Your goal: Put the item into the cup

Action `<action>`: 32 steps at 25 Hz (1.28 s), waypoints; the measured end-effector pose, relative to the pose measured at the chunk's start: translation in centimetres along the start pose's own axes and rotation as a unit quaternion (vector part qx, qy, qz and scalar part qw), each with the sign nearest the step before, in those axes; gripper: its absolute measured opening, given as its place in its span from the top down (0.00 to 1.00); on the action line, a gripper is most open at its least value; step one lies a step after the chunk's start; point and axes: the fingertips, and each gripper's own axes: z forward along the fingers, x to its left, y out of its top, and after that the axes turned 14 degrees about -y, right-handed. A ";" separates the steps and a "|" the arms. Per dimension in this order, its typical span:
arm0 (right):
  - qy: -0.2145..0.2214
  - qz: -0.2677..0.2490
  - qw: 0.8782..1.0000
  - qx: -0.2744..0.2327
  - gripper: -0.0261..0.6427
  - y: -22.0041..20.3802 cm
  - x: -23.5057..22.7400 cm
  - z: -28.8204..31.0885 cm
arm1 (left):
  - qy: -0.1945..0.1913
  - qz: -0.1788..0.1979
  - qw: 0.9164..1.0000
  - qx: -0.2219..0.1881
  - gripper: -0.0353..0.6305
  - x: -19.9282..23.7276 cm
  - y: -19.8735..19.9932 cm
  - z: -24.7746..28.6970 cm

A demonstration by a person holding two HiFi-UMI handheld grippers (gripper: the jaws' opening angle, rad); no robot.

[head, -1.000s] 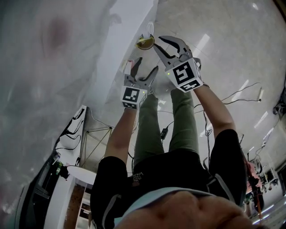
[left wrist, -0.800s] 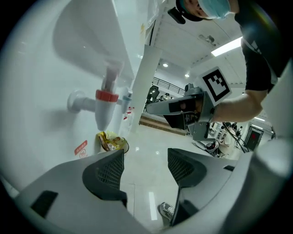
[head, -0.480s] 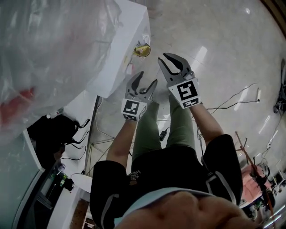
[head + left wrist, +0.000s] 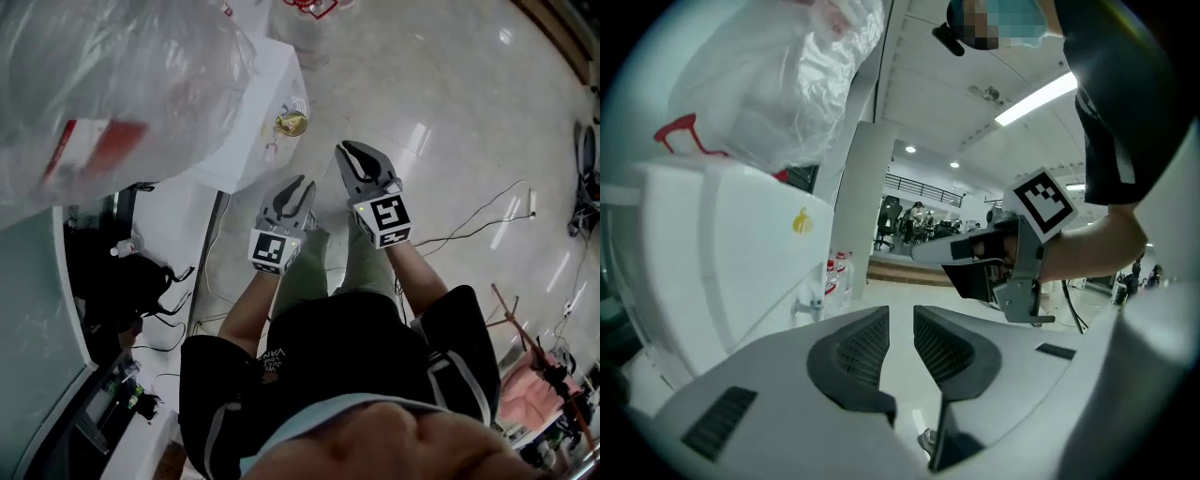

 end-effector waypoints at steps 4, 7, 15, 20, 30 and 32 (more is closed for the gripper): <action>-0.003 0.012 1.000 -0.010 0.87 2.0 -0.2 -2.5 | 0.002 0.026 1.000 -0.007 0.85 -1.2 3.3 -1.3; -0.005 0.023 1.000 -0.019 0.87 3.9 -0.7 -4.5 | 0.005 0.043 0.999 -0.022 0.89 -2.2 6.5 -2.3; -0.001 0.016 0.999 -0.041 0.87 8.1 0.5 -9.2 | 0.019 0.067 0.996 -0.048 0.91 -4.4 12.0 -5.7; 0.012 0.012 0.998 -0.055 0.87 9.9 1.5 -11.3 | 0.015 0.075 0.996 -0.050 0.92 -5.8 14.4 -6.8; 0.006 0.017 0.997 -0.072 0.88 12.0 2.6 -14.5 | 0.017 0.090 0.993 -0.072 0.92 -7.0 18.5 -9.2; 0.005 0.023 0.997 -0.071 0.88 12.1 2.8 -14.8 | 0.018 0.094 0.993 -0.074 0.92 -7.1 18.9 -9.6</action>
